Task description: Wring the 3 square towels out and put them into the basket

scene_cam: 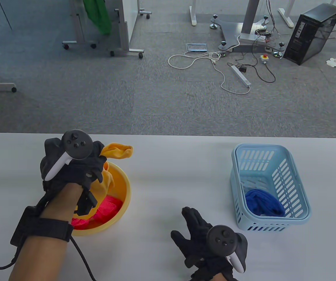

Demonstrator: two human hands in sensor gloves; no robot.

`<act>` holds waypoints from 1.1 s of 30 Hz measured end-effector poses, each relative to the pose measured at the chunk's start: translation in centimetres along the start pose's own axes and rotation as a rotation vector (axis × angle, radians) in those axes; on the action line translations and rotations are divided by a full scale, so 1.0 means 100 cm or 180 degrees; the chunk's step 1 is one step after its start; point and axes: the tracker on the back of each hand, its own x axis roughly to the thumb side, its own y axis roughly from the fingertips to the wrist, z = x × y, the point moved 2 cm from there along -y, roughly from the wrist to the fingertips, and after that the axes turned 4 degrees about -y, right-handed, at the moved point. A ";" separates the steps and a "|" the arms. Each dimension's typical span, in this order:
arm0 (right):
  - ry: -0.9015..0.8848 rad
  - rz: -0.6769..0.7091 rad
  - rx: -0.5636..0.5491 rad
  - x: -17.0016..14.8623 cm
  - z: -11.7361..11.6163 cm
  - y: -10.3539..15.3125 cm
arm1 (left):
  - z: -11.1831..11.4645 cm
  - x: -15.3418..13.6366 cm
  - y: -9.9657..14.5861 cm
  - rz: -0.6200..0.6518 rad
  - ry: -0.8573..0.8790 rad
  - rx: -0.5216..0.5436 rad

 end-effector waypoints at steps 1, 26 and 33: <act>-0.0035 -0.0004 -0.0026 0.000 0.002 0.001 | -0.004 0.002 0.002 0.0059 0.0038 0.0074; -0.0227 0.0086 -0.0292 0.001 0.021 0.009 | -0.081 0.075 0.033 0.1023 0.1963 0.0743; -0.0365 0.0208 -0.0406 0.007 0.027 0.014 | -0.089 0.117 0.044 0.1405 0.2190 0.0807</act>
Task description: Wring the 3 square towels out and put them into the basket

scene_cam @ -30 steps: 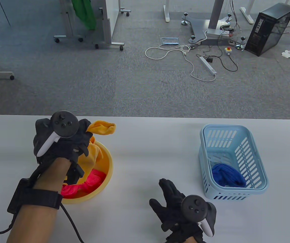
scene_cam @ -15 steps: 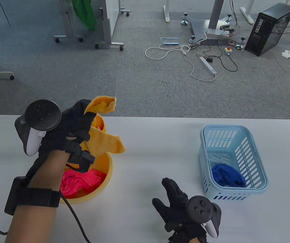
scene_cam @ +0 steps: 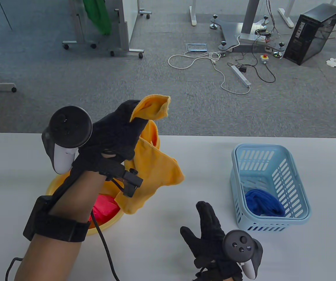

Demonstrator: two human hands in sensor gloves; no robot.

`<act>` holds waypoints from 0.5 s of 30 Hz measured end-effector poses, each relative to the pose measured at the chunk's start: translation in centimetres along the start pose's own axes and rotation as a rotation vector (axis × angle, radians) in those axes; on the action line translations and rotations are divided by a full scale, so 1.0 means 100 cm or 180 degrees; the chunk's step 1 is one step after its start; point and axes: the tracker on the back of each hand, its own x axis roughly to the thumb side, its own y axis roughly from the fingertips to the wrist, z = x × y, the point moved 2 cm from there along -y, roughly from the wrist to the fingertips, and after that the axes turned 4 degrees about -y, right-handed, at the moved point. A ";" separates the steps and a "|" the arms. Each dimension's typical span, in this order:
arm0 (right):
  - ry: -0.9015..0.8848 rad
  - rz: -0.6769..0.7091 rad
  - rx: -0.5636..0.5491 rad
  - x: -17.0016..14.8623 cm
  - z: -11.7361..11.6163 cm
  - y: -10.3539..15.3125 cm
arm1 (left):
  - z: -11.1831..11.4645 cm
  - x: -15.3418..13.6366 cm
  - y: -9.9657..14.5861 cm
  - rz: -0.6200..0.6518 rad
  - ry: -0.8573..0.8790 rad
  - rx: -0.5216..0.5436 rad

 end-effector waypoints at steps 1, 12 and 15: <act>0.0058 0.0027 -0.0017 0.002 0.001 0.000 | 0.003 0.005 -0.001 0.0052 -0.0010 -0.0031; -0.0201 0.0307 -0.0291 0.011 0.006 0.005 | 0.042 0.021 0.001 0.0252 0.0176 -0.0333; -0.0288 0.0385 -0.0376 0.014 0.011 0.008 | 0.056 0.026 -0.002 0.0334 0.0251 -0.0410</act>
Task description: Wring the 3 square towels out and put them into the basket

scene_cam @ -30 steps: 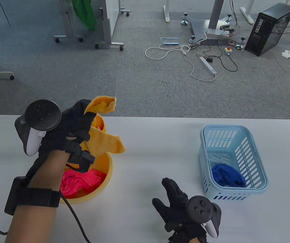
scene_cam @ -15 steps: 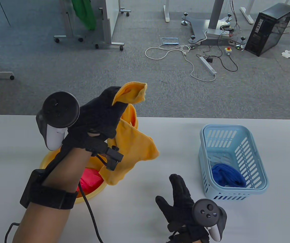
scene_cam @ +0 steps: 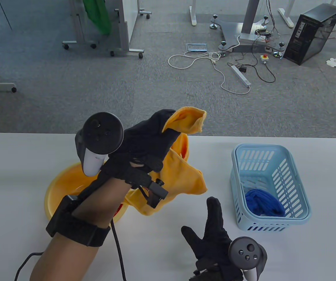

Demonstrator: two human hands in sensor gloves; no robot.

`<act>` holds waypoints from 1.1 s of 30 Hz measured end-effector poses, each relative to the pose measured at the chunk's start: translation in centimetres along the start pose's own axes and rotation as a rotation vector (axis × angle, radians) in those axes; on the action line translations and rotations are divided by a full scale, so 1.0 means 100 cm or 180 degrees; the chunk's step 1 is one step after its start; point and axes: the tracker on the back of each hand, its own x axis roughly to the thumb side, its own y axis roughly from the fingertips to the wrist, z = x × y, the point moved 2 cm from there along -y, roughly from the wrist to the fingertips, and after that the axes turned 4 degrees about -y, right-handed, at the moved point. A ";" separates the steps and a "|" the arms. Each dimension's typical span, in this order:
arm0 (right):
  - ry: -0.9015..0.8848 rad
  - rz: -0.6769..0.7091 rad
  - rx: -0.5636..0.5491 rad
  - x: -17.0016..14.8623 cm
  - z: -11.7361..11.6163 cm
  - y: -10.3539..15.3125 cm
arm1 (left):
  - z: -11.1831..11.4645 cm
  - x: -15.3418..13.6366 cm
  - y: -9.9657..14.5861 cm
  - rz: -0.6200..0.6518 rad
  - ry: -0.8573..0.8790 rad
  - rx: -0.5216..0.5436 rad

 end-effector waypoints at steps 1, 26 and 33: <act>-0.0023 0.0010 -0.0020 0.001 0.001 0.000 | 0.003 0.001 -0.001 0.0017 0.0039 -0.0018; -0.0403 -0.0124 -0.0190 -0.012 0.000 -0.008 | 0.112 0.019 0.015 0.0397 0.0936 -0.1143; -0.0576 -0.0048 -0.0364 -0.007 -0.012 -0.018 | 0.118 0.017 0.025 0.0398 0.1264 -0.1260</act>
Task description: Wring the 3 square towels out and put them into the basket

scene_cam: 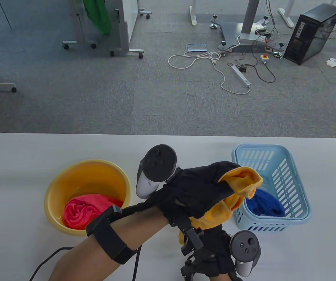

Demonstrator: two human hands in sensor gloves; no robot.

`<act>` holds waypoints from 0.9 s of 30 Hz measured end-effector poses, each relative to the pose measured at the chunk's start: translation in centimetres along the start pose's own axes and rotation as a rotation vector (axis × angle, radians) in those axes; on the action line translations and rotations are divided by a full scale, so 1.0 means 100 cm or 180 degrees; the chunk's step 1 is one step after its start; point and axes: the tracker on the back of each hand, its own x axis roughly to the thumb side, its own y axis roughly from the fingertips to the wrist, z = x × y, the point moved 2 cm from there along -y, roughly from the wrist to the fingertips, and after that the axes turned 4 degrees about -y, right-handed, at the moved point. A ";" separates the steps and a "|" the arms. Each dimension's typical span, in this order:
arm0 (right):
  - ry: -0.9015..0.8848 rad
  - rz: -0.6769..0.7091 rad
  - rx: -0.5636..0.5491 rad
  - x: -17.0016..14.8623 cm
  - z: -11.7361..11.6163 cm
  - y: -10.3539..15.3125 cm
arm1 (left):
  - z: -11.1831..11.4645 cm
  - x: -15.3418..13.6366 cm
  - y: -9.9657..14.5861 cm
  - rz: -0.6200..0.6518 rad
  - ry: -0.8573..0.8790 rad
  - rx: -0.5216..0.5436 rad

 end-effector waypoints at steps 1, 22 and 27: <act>0.0046 0.0066 -0.0032 0.001 -0.001 -0.001 | -0.001 0.000 0.001 0.0007 0.0009 0.0012; -0.0034 -0.0087 -0.0157 -0.009 0.009 -0.013 | -0.043 -0.024 0.027 -0.0084 0.0199 0.0482; 0.0069 -0.0028 -0.0129 -0.002 0.011 -0.014 | -0.059 -0.035 0.034 -0.0141 0.0103 0.0679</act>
